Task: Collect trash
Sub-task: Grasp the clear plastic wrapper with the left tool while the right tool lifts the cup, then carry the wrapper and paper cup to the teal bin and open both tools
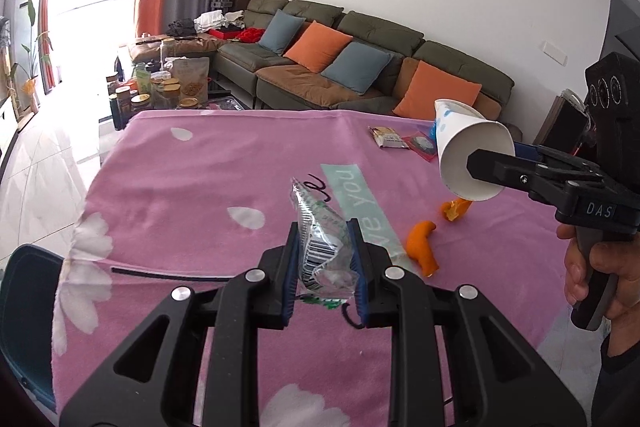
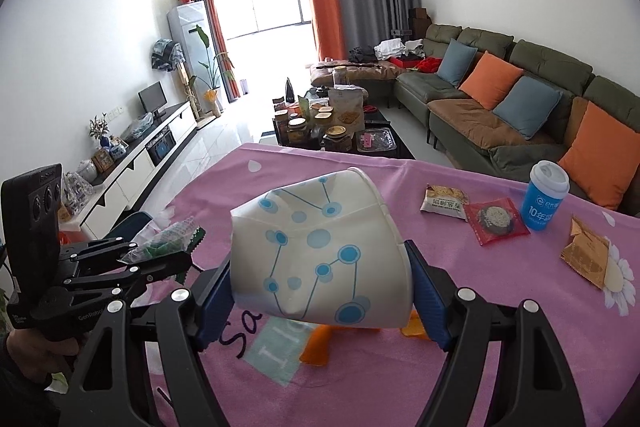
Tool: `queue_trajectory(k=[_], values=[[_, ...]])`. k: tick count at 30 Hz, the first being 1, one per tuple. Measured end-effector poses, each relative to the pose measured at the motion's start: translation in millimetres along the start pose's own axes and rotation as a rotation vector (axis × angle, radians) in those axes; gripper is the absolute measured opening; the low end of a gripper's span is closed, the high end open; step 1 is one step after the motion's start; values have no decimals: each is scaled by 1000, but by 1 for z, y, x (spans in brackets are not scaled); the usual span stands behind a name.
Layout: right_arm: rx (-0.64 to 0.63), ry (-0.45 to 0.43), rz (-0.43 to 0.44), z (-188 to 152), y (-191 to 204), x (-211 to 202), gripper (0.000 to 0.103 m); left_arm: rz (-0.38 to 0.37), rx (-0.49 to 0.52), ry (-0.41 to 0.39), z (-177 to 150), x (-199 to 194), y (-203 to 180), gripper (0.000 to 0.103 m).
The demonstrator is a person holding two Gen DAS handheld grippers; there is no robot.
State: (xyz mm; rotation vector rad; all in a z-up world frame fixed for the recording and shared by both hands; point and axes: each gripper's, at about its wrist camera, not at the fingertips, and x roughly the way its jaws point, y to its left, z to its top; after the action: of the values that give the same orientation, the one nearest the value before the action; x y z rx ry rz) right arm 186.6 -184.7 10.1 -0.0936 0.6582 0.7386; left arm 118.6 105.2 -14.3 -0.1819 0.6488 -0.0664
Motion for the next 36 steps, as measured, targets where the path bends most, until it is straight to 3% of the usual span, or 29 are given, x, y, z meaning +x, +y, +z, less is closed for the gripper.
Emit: queue_trajectory(k=[17, 25, 36], values=[[-163, 2, 87, 15, 125, 21, 75, 251, -135, -121, -20, -119, 106, 23], [-218, 31, 147, 24, 167, 45, 75, 336, -182, -125, -36, -157, 150, 24], [-308, 94, 196, 29, 225, 83, 75, 434, -276, -97, -70, -179, 205, 24]])
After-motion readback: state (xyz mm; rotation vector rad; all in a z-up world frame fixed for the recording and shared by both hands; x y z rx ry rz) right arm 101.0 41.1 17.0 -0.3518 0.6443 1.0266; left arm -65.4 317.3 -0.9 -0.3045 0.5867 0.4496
